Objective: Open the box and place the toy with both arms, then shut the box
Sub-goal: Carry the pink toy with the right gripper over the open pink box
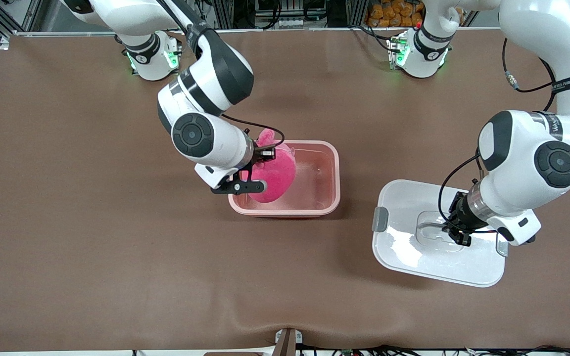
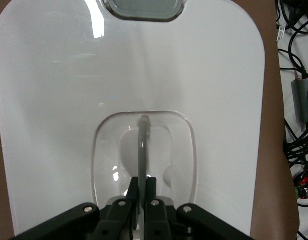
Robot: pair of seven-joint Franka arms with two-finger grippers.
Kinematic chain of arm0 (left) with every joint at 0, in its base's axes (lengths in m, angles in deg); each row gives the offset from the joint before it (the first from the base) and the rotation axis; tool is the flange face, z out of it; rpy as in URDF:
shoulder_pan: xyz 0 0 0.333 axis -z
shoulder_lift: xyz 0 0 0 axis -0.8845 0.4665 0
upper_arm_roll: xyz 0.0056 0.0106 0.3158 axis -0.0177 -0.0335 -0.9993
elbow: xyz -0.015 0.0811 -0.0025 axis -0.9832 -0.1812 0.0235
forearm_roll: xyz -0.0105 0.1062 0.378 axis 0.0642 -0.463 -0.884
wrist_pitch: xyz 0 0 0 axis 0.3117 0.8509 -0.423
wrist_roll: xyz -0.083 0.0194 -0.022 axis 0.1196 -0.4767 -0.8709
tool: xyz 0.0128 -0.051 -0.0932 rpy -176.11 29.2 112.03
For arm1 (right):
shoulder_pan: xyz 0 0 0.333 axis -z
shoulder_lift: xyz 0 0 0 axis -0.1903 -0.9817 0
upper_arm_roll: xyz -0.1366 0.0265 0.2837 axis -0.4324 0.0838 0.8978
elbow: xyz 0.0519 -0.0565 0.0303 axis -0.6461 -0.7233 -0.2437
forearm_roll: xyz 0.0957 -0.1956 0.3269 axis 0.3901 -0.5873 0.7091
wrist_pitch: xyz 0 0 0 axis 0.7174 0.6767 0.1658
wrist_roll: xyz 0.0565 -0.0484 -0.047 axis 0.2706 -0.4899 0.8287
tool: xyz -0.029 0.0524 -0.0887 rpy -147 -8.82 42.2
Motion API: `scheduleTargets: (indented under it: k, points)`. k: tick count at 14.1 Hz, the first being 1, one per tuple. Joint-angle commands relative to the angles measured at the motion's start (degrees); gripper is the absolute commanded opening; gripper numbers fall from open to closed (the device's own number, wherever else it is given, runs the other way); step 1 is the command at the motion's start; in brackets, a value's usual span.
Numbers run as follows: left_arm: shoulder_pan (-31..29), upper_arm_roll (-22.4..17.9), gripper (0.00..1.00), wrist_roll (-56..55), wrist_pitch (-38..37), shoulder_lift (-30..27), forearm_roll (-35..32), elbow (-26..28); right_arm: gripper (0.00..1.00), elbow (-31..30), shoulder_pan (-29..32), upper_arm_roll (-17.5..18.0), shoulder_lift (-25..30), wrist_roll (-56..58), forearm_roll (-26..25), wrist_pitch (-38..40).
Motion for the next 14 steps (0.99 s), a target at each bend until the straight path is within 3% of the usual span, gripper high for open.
scheduleTargets:
  k: [1, 14]
  points:
    - [-0.4, 0.3, 0.0, 1.4, 0.9, -2.0, 1.0, 2.0, 0.0, 2.2, 0.5, 0.1, -2.1, -0.3, 0.6, 1.0]
    - [-0.5, 0.3, 0.0, 1.4, 1.3, -1.6, 0.9, 2.0, 0.0, 1.5, -0.6, 0.0, -7.8, -0.2, -3.9, -2.5]
